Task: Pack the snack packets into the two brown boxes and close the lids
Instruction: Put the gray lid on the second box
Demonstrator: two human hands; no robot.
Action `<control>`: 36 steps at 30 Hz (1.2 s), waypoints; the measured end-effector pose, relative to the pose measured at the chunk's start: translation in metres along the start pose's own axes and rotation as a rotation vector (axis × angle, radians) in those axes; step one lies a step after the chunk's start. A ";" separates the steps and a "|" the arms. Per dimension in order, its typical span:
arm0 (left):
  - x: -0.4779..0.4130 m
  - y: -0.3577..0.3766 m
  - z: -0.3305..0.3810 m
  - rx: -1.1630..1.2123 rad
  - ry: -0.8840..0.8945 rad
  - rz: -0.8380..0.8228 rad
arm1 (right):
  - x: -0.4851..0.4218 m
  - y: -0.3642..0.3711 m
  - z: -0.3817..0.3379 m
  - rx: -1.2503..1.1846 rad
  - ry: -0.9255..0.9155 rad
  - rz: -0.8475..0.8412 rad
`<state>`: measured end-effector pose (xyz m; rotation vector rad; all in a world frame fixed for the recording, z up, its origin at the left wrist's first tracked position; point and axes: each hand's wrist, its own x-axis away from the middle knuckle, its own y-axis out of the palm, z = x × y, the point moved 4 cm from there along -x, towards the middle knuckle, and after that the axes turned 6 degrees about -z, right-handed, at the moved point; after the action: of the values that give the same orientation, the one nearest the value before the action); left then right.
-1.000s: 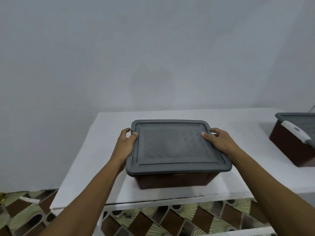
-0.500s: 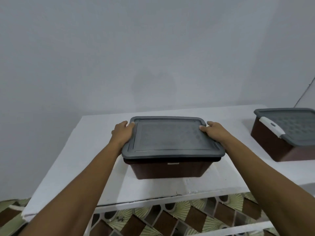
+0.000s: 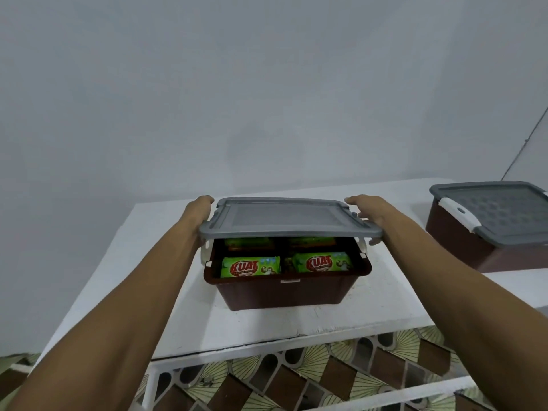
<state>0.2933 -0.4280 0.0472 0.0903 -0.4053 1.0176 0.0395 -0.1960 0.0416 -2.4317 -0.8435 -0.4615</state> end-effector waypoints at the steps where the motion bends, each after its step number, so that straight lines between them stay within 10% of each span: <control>1: 0.000 0.000 0.001 0.026 -0.002 -0.005 | 0.000 0.000 -0.003 -0.011 -0.019 0.013; 21: -0.002 -0.023 -0.065 -0.090 -0.012 -0.375 | 0.006 0.016 0.068 -0.082 -0.153 -0.265; 30: 0.010 -0.020 -0.054 -0.394 0.247 -0.088 | 0.008 0.018 0.060 -0.035 -0.208 -0.187; 36: 0.002 -0.041 -0.071 0.252 -0.074 -0.353 | 0.011 0.018 0.058 0.035 -0.221 -0.162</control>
<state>0.3487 -0.4296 -0.0130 0.4134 -0.3127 0.7131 0.0675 -0.1696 -0.0062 -2.4221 -1.1384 -0.2355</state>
